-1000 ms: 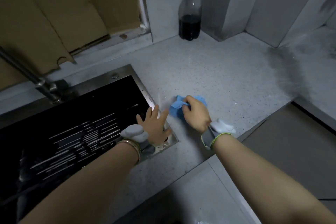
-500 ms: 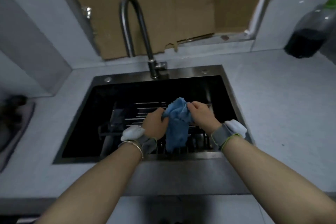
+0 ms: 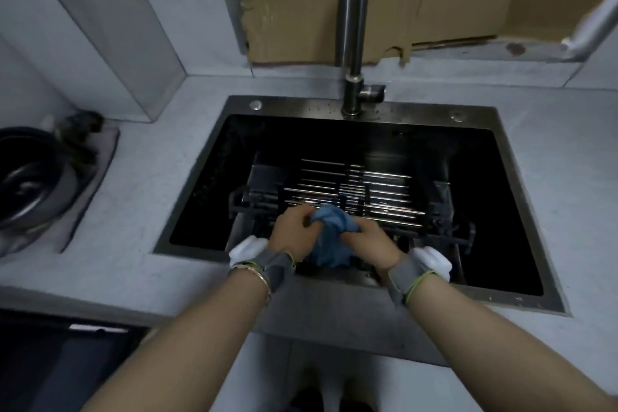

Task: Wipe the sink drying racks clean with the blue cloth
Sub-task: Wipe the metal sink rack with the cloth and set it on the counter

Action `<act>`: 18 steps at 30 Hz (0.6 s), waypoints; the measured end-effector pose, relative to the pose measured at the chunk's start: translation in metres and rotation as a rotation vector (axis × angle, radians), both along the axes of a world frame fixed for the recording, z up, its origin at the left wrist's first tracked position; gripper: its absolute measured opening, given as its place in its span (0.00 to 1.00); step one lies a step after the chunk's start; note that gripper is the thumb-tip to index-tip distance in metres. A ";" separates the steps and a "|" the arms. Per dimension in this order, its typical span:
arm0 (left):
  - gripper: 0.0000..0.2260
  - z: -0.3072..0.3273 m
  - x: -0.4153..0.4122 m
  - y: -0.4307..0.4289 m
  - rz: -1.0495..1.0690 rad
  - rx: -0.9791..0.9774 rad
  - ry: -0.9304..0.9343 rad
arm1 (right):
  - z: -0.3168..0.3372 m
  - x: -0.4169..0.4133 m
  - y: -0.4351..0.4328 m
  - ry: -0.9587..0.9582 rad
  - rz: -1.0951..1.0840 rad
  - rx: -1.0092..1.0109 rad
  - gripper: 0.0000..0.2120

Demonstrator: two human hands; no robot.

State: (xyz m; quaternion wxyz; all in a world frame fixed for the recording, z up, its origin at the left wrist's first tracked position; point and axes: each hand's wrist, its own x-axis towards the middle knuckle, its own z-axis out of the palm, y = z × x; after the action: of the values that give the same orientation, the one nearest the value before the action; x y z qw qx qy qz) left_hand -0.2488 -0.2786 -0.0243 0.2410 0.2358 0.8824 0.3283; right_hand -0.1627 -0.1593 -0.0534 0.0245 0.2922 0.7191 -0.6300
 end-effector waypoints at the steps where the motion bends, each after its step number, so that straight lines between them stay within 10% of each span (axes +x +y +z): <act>1: 0.07 -0.005 -0.005 0.000 -0.006 0.001 -0.016 | -0.005 -0.004 0.004 -0.027 -0.081 0.030 0.15; 9: 0.17 -0.028 -0.053 0.023 -0.048 -0.122 0.113 | -0.003 -0.018 0.056 -0.448 -0.339 0.670 0.15; 13: 0.17 -0.050 -0.071 0.053 -0.228 -0.283 0.332 | -0.013 -0.026 0.076 -0.570 -0.122 1.140 0.19; 18: 0.23 -0.086 -0.073 0.076 -0.452 -0.517 0.404 | -0.046 -0.034 0.080 -0.659 0.141 1.014 0.19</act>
State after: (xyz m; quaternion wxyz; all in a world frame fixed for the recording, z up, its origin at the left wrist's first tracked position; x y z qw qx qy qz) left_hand -0.3214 -0.2021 -0.1100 0.1801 0.4154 0.8915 -0.0188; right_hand -0.1970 -0.0792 -0.0996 0.1450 0.3988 0.9018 -0.0822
